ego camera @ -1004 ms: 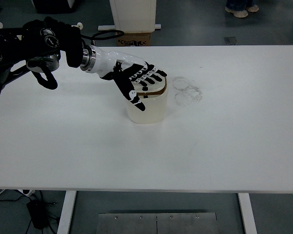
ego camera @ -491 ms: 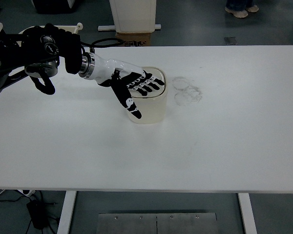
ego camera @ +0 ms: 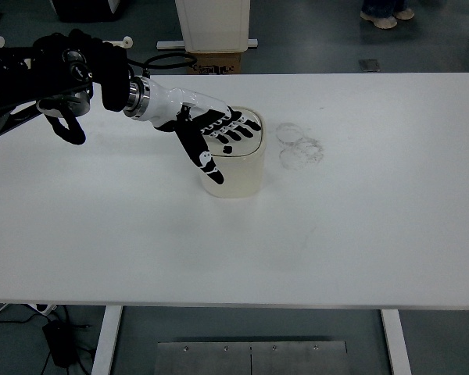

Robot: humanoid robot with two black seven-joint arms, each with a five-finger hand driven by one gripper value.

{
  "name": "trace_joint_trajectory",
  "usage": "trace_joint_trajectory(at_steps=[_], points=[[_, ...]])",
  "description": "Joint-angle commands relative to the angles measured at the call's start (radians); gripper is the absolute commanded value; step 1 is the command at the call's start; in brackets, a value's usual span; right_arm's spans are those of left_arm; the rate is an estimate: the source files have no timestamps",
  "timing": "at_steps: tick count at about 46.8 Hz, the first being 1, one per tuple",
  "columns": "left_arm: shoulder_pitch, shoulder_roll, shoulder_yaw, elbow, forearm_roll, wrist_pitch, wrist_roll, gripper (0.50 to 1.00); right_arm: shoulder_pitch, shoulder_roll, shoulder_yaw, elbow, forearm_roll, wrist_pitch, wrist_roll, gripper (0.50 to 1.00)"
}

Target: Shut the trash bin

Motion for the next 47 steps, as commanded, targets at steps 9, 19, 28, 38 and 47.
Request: trace_joint_trajectory(at_steps=[9,19,28,38,47], points=[[0.013,0.015,-0.105,0.035,-0.037,0.040,-0.005,1.000,0.000,0.000,0.000,0.001,0.000,0.000,0.000,0.993],[0.068,0.021,-0.280,0.192,-0.082,0.045,-0.017,1.000,0.000,0.000,0.000,0.000,0.000,0.000,0.000,0.993],[0.137,0.051,-0.399,0.278,-0.152,0.046,-0.018,1.000,0.000,0.000,0.000,0.000,0.000,0.000,0.000,0.993],[0.223,0.068,-0.543,0.311,-0.180,0.049,-0.072,1.000,0.000,0.000,0.000,0.000,0.000,0.000,0.000,0.993],[0.313,0.063,-0.643,0.357,-0.255,0.071,-0.077,1.000,0.000,0.000,0.000,0.001,0.000,0.000,0.000,0.993]])
